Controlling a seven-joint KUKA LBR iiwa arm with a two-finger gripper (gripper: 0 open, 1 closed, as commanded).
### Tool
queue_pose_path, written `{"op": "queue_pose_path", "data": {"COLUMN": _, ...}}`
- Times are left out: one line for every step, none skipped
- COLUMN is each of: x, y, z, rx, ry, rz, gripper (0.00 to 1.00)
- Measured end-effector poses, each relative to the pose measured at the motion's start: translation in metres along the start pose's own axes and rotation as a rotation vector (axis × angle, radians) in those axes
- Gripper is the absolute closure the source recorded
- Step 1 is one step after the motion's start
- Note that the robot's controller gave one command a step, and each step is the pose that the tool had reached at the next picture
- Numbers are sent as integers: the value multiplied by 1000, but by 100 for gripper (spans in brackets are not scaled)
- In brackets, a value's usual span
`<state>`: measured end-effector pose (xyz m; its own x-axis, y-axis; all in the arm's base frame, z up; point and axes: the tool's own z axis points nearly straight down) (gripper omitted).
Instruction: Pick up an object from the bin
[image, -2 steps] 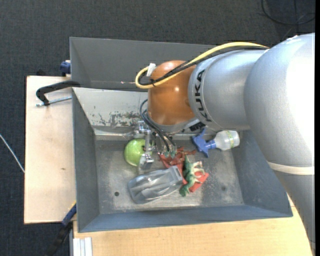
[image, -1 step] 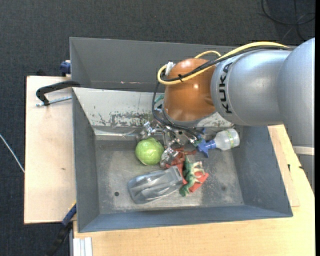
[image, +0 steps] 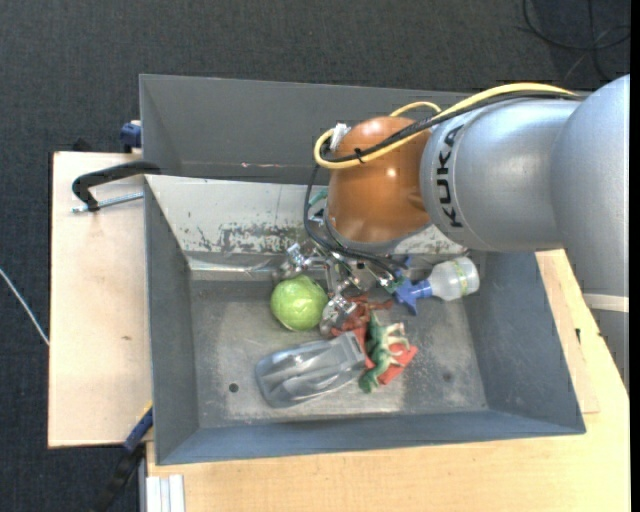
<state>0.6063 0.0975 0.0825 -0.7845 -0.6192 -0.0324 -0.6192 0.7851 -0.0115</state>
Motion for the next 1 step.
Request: {"op": "queue_pose_path", "data": {"x": 1, "y": 1, "z": 2, "rx": -1, "ry": 5, "rz": -2, "gripper": 0}}
